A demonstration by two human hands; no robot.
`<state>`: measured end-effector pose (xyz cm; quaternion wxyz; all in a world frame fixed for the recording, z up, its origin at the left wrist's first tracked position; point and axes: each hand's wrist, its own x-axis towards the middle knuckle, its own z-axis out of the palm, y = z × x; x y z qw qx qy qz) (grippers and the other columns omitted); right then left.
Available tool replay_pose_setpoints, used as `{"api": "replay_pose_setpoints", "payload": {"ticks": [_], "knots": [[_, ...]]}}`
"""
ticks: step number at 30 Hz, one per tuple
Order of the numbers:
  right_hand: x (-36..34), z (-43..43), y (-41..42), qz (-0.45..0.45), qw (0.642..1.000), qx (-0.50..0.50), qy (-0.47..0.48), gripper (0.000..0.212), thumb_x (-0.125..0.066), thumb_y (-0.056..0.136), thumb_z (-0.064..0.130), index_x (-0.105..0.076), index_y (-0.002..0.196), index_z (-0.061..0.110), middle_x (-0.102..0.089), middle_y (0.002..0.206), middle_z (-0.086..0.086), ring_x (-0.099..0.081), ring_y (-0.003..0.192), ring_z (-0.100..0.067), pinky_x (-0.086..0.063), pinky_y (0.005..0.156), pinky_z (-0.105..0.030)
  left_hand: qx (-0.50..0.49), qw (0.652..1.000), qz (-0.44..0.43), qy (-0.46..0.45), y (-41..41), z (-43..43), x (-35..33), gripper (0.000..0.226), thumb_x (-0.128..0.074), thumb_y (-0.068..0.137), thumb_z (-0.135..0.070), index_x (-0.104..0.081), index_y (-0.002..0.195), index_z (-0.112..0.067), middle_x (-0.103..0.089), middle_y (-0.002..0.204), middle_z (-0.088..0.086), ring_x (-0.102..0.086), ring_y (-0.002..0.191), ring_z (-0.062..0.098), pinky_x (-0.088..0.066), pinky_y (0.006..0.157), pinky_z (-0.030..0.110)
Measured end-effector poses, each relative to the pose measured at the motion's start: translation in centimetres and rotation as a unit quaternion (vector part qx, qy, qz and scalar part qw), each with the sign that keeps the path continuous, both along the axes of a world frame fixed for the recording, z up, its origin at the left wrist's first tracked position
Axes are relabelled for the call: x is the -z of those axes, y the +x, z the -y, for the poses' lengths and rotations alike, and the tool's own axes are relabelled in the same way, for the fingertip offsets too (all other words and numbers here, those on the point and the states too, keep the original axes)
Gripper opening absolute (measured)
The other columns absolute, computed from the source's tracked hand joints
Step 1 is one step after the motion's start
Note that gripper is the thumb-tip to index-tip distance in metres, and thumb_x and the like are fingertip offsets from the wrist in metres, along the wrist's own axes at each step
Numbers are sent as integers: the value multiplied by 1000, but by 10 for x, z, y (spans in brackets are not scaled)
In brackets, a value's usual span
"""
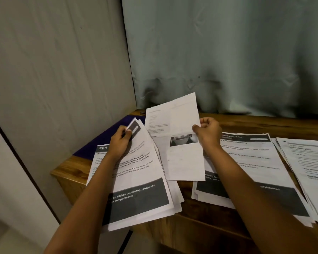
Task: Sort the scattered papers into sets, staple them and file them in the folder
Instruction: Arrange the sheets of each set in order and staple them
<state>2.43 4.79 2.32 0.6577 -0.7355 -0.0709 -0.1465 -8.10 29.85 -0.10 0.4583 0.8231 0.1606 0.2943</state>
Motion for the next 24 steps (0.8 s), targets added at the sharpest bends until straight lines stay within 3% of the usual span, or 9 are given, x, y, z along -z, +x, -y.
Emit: {"api": "replay_pose_setpoints", "payload": {"ticks": [3,5,8,11,15,17,19,24], "knots": [[2,0,-1,-3,999,5,-31,17,-67,78,0,-61,91,9,-64,86,-4,-61,76,-19,-44,66,-23,2,978,111,-175,-3,-7,-4,21,-38,103,-23,-51,87,-17,-57,83,2,-57,72,13,-46,68,26],[2,5,2,-2,999,13,-50,16,-66,79,-1,-58,88,10,-64,87,-5,-62,79,-21,-49,67,-26,19,929,186,-318,-5,-17,-5,21,-39,101,-23,-53,89,-15,-57,83,4,-56,73,14,-47,72,28],[2,17,11,-20,997,25,-69,17,-66,77,-2,-58,83,12,-64,88,-6,-64,81,-24,-56,74,-36,19,892,210,-399,-9,-24,-4,22,-40,99,-23,-56,91,-10,-62,85,3,-58,73,11,-48,69,24],[2,31,17,-73,995,8,-63,24,-72,73,-1,-56,70,16,-68,92,-9,-67,82,-27,-58,78,-44,34,891,201,-405,-9,-26,-2,25,-42,98,-24,-58,85,-11,-65,76,0,-60,68,11,-50,67,25],[1,38,17,-108,993,-22,-50,25,-76,73,-1,-57,69,16,-67,93,-9,-66,84,-29,-56,84,-46,33,904,185,-384,-7,-24,-3,25,-42,98,-28,-57,99,-8,-64,79,2,-60,75,15,-50,71,28],[-1,30,12,-105,993,-48,-37,22,-75,74,-2,-59,74,13,-67,92,-9,-65,82,-27,-56,84,-44,25,919,175,-353,-5,-20,-5,25,-41,99,-28,-58,99,-10,-62,84,4,-60,80,17,-49,77,32],[-2,16,4,-98,992,-72,-40,23,-76,74,0,-59,84,11,-67,95,-9,-65,83,-25,-56,83,-42,15,930,169,-326,-2,-15,-10,24,-41,99,-27,-58,86,-18,-60,82,4,-60,80,20,-49,81,37],[9,-21,-23,-64,986,-128,-81,27,-68,85,7,-57,109,8,-64,103,-4,-62,95,-20,-52,86,-36,-25,973,106,-204,7,0,-23,23,-38,103,-31,-50,85,-24,-58,84,2,-58,73,14,-48,69,29]]}}
